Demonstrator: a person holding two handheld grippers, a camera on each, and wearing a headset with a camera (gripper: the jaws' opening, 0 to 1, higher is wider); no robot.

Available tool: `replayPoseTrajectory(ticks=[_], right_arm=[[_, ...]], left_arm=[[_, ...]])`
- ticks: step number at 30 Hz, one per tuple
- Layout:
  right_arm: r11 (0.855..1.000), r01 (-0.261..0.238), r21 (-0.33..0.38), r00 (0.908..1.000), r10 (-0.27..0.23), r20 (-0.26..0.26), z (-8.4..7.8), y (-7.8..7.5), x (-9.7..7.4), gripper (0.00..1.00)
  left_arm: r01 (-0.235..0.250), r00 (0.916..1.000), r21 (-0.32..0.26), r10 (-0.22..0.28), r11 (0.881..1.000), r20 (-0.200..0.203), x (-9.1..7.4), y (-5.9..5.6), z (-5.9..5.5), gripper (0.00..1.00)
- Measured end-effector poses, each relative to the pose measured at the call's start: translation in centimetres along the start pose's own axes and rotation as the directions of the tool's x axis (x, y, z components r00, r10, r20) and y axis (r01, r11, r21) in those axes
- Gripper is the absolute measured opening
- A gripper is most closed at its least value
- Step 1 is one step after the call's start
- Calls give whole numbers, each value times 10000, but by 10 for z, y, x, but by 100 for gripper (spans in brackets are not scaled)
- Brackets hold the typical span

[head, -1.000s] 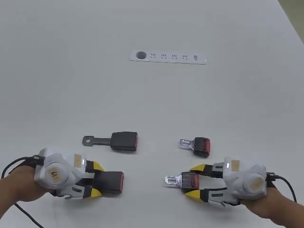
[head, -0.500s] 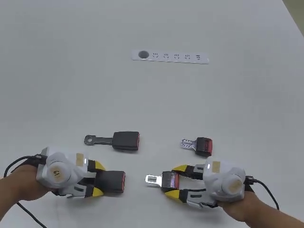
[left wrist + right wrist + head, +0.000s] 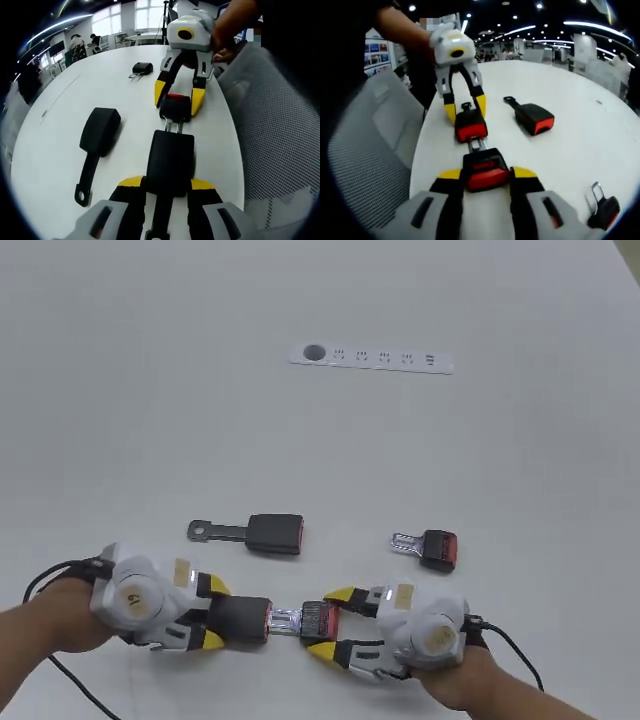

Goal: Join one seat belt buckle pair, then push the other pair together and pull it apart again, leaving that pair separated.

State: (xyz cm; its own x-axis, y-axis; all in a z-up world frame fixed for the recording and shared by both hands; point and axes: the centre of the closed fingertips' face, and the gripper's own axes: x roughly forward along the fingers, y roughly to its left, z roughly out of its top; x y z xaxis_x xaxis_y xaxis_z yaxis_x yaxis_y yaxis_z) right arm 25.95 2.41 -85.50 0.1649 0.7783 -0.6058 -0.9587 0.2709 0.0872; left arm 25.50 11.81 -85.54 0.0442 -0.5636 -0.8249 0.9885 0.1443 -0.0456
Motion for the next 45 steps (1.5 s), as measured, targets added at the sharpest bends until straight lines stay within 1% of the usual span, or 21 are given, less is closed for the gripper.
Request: replayPoseTrajectory(ticks=[1, 2, 3, 6, 8, 9, 10, 11, 12, 14, 17, 19, 25, 26, 27, 31, 33, 35, 38, 40, 45], right_arm=[[9999, -50, 98, 10000, 50, 17, 0, 0, 0, 36], [9998, -100, 145, 9999, 100, 37, -1, -1, -3, 36], [9999, -136, -60, 9999, 136, -52, -1, 2, -1, 36], [9998, -142, -162, 9998, 140, -120, 0, 3, -1, 36], [9991, -270, -328, 9996, 266, -137, 4, 10, 5, 36], [9996, -183, -218, 9996, 178, -222, 5, 12, 8, 36], [9986, 12, -537, 9996, -27, -283, 7, 8, 9, 36], [9994, -57, -346, 9996, 47, -266, 6, 10, 8, 36], [9997, 32, 262, 9998, -26, -222, 5, 9, 5, 36], [9999, 88, -64, 9991, -90, -413, 4, 8, 4, 36], [9999, 109, 28, 9992, -108, -380, 4, 8, 3, 36], [10000, 73, 28, 9990, -71, -451, 5, 8, 4, 35], [9999, 38, 136, 9993, -33, -378, 12, 11, 14, 35], [9999, 16, 166, 9993, -9, -374, 13, 12, 16, 35], [10000, -7, 55, 9986, 10, -536, 12, 12, 15, 35], [9990, 104, 434, 9986, -82, -519, 12, 10, 14, 35], [9992, 168, 358, 9982, -146, -584, 11, 11, 14, 35], [9996, 133, 236, 9978, -117, -648, 12, 11, 15, 35], [9999, 44, 137, 9978, -35, -658, 12, 10, 15, 35], [9996, -68, 262, 9987, 81, -501, 12, 9, 15, 35], [9999, -127, 17, 9981, 128, -609, 12, 9, 16, 35]], left_arm=[[7, 10000, 25, -7, 10000, -2, 0, 0, 0, 33], [12, 10000, 53, -12, 10000, -15, 0, 0, 0, 33], [11, 10000, 39, -11, 10000, -16, 0, 0, 0, 33], [-12, 10000, 40, 12, 10000, -11, 0, 1, -1, 33], [-33, 10000, 69, 33, 10000, -44, 1, 1, -2, 33], [-37, 10000, 88, 38, 10000, -60, 1, 2, -2, 33], [-25, 9999, 98, 26, 9999, -106, 1, 2, -3, 33], [-35, 9999, 80, 36, 10000, -120, 1, 2, -2, 33], [-45, 9997, 143, 48, 9999, -227, 2, 2, -2, 33], [-54, 9995, 260, 62, 9996, -304, 2, 2, -1, 33], [-37, 9993, 337, 49, 9994, -360, 2, 2, -1, 33], [-23, 9991, 375, 39, 9993, -432, 3, 2, 0, 33], [120, 9980, 601, -82, 9981, -623, 5, 1, 0, 32], [113, 9980, 600, -75, 9981, -626, 5, 2, 0, 32], [95, 9983, 590, -61, 9982, -583, 5, 2, 1, 32], [96, 9982, 628, -58, 9980, -600, 5, 1, 2, 32], [82, 9984, 593, -48, 9982, -567, 5, 1, 1, 32], [67, 9987, 562, -38, 9984, -511, 5, 1, 1, 32], [71, 9985, 604, -38, 9981, -547, 5, 0, 1, 32], [45, 9985, 513, -17, 9987, -549, 5, 0, 0, 32], [29, 9993, 568, -7, 9984, -377, 4, -2, 1, 32]])
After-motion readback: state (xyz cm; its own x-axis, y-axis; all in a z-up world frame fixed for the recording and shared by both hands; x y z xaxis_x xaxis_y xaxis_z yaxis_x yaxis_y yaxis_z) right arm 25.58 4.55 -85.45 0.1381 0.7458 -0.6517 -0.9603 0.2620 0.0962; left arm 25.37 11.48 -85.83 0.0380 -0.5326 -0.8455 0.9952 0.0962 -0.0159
